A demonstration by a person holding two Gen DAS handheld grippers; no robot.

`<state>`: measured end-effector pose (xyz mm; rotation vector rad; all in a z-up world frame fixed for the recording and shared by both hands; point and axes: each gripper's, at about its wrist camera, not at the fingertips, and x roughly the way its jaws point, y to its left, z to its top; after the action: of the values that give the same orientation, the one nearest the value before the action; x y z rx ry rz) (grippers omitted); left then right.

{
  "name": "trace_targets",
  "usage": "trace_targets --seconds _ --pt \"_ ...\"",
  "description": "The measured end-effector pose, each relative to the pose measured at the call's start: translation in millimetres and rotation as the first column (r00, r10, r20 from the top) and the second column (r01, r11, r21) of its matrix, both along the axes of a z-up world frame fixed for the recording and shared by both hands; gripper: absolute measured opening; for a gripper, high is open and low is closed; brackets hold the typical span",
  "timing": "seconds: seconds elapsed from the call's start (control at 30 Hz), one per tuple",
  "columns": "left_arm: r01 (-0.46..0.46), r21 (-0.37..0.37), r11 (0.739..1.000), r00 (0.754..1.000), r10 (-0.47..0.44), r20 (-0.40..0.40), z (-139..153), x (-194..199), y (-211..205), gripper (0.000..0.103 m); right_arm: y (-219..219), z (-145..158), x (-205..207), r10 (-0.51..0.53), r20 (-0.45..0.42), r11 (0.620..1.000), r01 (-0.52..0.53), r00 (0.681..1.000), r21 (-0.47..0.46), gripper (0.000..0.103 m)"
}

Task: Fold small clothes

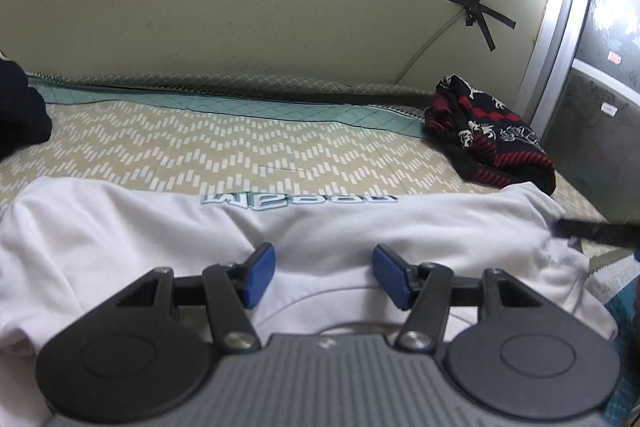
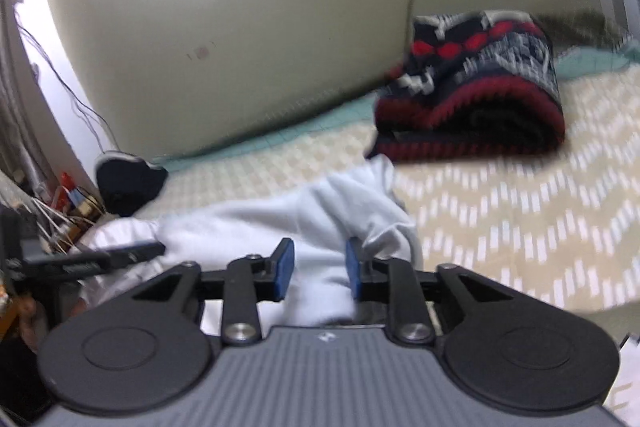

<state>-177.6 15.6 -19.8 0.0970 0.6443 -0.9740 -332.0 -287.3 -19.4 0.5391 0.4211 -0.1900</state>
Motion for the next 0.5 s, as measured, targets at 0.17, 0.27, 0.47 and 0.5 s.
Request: trace_targets --seconds 0.17,0.27,0.47,0.5 --pt "0.006 -0.045 0.999 0.999 -0.009 -0.051 0 7 6 0.059 1 26 -11 -0.055 0.045 0.996 0.058 0.998 -0.074 0.057" --pt "0.005 -0.08 0.997 0.996 -0.012 -0.094 -1 12 11 0.059 20 13 3 0.008 -0.102 0.989 -0.023 0.995 -0.149 0.051" --pt "0.002 -0.113 0.994 0.991 -0.018 -0.136 -2 18 15 0.059 38 8 -3 0.151 -0.016 0.987 -0.149 0.988 0.057 0.008" --pt "0.002 -0.116 0.993 0.99 -0.018 -0.14 -2 18 15 0.059 32 10 -8 0.149 0.036 0.98 -0.152 0.988 0.125 0.007"
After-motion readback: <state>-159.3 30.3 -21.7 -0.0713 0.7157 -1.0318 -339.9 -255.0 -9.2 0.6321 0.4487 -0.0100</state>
